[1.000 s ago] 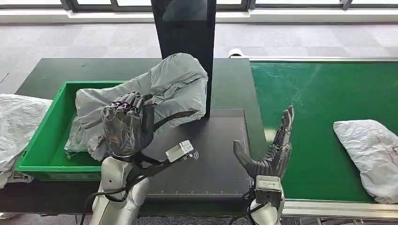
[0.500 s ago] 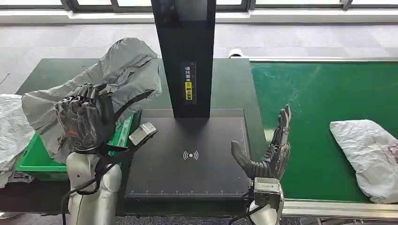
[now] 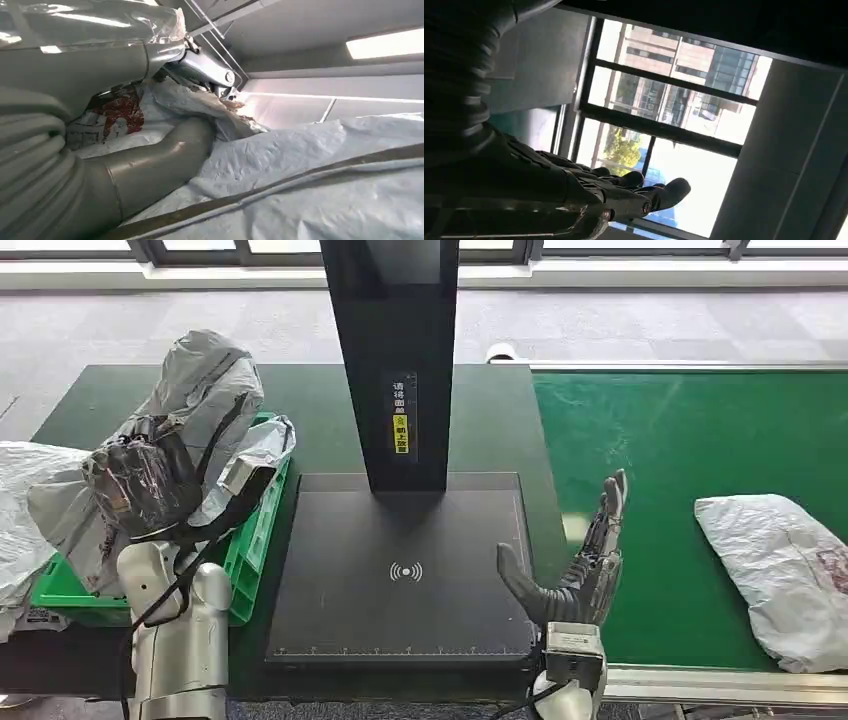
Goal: Moved the parcel from conveyor to table for the left to box.
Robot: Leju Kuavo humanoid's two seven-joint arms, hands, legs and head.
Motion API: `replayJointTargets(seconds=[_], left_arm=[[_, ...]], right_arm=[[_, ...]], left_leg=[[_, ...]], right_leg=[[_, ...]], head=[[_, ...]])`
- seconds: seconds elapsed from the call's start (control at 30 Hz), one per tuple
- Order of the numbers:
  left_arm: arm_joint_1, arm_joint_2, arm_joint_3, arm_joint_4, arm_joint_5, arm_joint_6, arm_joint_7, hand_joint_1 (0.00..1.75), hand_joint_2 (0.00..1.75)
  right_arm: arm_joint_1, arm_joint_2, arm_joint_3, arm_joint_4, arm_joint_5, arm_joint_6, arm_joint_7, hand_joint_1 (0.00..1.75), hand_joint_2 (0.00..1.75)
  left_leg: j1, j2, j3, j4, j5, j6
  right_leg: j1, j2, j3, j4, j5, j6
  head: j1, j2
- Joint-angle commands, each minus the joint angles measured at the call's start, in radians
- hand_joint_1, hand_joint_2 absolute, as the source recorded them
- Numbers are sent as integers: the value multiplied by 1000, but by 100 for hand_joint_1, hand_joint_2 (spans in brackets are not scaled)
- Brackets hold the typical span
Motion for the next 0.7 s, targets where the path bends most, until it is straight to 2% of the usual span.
replayJointTargets(seconds=[0.03, 0.17, 0.23, 0.33, 0.37, 0.4, 0.7], left_arm=[[-57, 71, 1, 167, -36, -1, 81, 175, 175], [-57, 71, 1, 167, -36, -1, 81, 175, 175], [-82, 37, 72, 209, -65, -1, 48, 175, 175], [-95, 54, 71, 260, -70, -1, 87, 175, 175], [-102, 60, 74, 289, -68, -1, 102, 21, 175], [-105, 63, 81, 288, -63, -1, 110, 0, 175], [-122, 33, 195, 313, -19, -1, 51, 0, 175]], right_arm=[[-11, -17, -46, 10, 9, 9, 0, 0, 175], [-11, -17, -46, 10, 9, 9, 0, 0, 175], [-10, -14, -52, 8, 11, 15, 0, 0, 175], [-6, -14, -52, 4, 16, 17, 0, 0, 175], [-2, -13, -54, 1, 20, 17, 0, 0, 175], [3, -12, -57, -3, 21, 16, 0, 0, 175], [8, 11, -88, -4, 59, 50, 0, 0, 175]], left_leg=[[0, -1, 1, -1, 1, 0], [0, -1, 1, -1, 1, 0], [1, -2, 1, -1, 1, 0], [0, -3, 2, -2, 1, 1], [0, -3, 3, -3, 2, 1], [0, -2, 2, -2, 1, 0], [0, -1, 2, -1, 0, 0]], right_leg=[[0, -2, 2, -1, 0, 0], [0, -1, 2, -1, 0, 0], [1, -2, 2, -2, 0, -1], [0, -3, 3, -2, 0, 0], [0, -4, 4, -3, 0, -1], [0, -2, 3, -2, 0, 0], [0, -1, 2, -1, 0, -1]], head=[[0, 0], [0, 0], [0, 0], [0, 0], [0, 0], [0, 0], [0, 0]])
